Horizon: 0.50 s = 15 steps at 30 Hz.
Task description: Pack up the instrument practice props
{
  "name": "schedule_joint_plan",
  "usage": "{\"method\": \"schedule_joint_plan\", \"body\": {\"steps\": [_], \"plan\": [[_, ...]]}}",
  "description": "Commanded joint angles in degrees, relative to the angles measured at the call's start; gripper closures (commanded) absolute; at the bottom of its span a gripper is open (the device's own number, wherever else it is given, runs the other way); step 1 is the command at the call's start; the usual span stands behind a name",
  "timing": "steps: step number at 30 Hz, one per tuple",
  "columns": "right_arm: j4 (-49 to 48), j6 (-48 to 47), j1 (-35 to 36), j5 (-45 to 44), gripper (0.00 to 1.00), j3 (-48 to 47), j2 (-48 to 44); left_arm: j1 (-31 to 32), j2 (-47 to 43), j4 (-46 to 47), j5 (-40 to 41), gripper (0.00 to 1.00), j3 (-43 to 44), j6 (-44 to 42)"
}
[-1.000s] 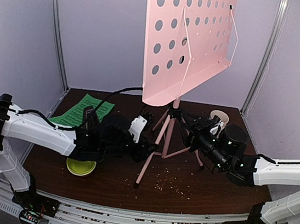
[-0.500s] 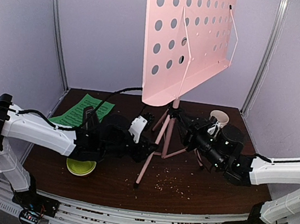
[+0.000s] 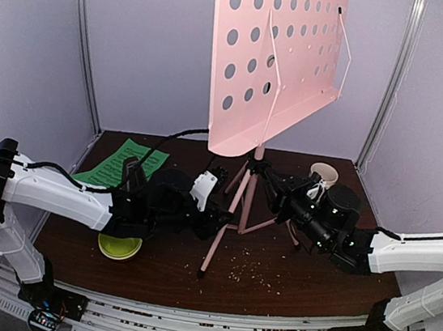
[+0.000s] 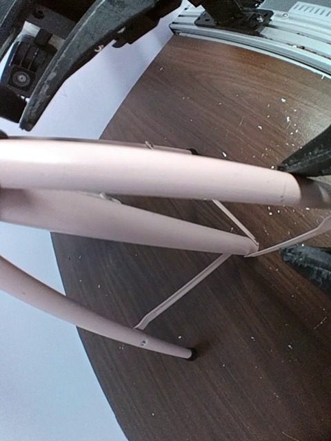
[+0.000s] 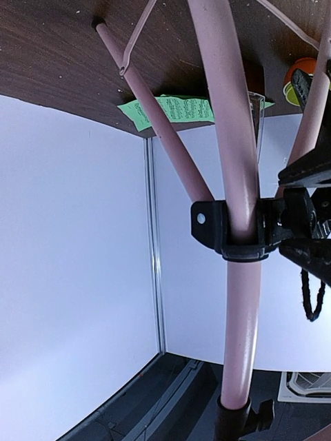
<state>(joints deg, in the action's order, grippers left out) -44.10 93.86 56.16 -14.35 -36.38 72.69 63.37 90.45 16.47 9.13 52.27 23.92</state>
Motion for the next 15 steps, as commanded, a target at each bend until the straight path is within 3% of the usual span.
{"method": "schedule_joint_plan", "body": {"steps": [1,9,15], "plan": [[-0.99,0.10,0.20,0.29,0.70,0.13,-0.60,-0.44,0.66,2.34,0.52,0.64,0.55,-0.14],[-1.58,0.46,0.59,0.64,0.55,-0.28,0.23,-0.44,0.80,2.43,0.45,0.64,0.67,-0.09],[-2.54,0.84,0.66,0.64,0.62,-0.34,0.94,-0.44,0.93,2.42,0.17,0.64,0.65,-0.06]]}}
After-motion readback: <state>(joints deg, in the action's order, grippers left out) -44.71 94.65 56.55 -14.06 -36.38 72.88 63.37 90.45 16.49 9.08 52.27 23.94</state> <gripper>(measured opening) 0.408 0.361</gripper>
